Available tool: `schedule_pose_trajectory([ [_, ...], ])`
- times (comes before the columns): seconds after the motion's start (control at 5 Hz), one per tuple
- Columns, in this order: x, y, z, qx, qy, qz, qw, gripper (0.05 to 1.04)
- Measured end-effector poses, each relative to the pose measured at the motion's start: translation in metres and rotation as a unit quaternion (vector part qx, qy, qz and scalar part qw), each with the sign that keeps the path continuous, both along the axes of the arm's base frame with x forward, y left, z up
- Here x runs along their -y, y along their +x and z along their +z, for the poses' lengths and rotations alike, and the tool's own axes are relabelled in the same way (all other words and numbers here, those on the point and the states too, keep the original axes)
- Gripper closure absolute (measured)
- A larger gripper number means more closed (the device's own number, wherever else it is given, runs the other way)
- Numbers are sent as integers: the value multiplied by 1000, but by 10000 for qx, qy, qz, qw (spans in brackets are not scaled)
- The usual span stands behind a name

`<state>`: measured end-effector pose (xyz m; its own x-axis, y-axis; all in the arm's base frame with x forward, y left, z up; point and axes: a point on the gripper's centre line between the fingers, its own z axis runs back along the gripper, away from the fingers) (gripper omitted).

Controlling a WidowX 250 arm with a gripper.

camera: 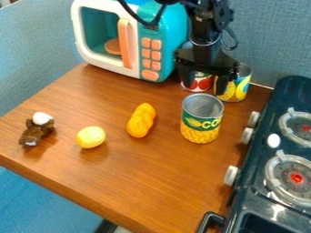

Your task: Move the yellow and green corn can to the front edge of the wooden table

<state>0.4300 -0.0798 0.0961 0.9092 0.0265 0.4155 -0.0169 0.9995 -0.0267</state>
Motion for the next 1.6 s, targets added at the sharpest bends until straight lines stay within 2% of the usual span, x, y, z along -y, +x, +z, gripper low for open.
schedule_pose_trajectory([
  [0.2, 1, 7, 4, 227, -106, 156, 9996, 82],
  [0.4, -1, 12, 6, 345, -116, 296, 9989, 82],
  [0.6, -3, 17, -5, 280, 6, 312, 9991, 82],
  [0.8, -4, 21, -13, 331, 40, 391, 9987, 82],
  [1.0, -4, 21, -18, 281, 30, 457, 9986, 82],
  [1.2, -8, 8, -33, 1, 130, 458, 9989, 82],
  [1.4, -14, -22, -51, -393, 239, 426, 9980, 82],
  [1.6, -14, -52, -51, -535, 277, 325, 9977, 82],
])
